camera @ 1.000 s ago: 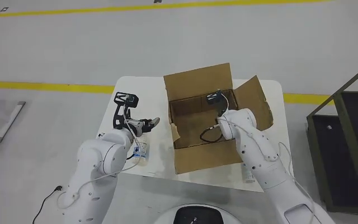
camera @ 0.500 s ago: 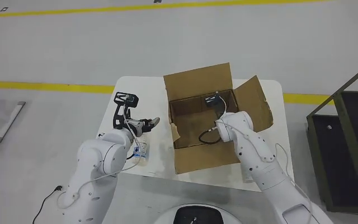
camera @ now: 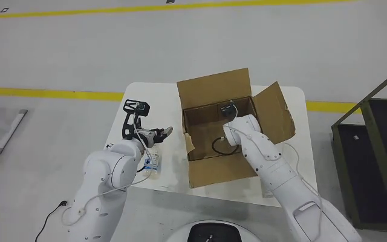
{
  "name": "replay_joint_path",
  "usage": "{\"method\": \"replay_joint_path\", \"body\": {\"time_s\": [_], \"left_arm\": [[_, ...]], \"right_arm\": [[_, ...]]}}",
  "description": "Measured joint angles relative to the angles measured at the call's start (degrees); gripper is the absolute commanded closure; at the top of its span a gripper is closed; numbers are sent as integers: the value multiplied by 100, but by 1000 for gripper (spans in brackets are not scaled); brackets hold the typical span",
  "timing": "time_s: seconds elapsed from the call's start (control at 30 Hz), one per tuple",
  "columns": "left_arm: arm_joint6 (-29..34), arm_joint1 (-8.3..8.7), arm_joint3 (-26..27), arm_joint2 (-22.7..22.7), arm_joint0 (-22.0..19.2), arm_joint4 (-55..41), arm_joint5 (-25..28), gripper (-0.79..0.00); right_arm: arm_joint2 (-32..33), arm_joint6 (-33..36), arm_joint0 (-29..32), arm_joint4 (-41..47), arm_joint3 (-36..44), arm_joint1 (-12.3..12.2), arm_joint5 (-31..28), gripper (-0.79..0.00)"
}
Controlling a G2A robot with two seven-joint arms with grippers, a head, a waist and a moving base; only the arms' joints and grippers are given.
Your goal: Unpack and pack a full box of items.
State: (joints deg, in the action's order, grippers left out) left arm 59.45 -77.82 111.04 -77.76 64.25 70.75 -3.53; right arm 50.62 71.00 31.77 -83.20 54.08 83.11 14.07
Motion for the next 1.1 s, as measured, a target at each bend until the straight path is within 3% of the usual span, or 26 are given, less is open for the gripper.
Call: {"method": "replay_joint_path", "body": {"time_s": [0.17, 0.6, 0.77, 1.1], "left_arm": [[0, 0, 0, 0, 0, 0, 0, -785], [0, 0, 0, 0, 0, 0, 0, -785], [0, 0, 0, 0, 0, 0, 0, -785], [0, 0, 0, 0, 0, 0, 0, -785]], "right_arm": [[-12, 159, -182, 85, -348, 77, -202, -314], [68, 168, -126, 31, -547, 146, -357, -428], [47, 128, -133, -99, -715, 187, -276, -382], [-7, -3, -231, -116, -1041, 319, -260, -388]]}}
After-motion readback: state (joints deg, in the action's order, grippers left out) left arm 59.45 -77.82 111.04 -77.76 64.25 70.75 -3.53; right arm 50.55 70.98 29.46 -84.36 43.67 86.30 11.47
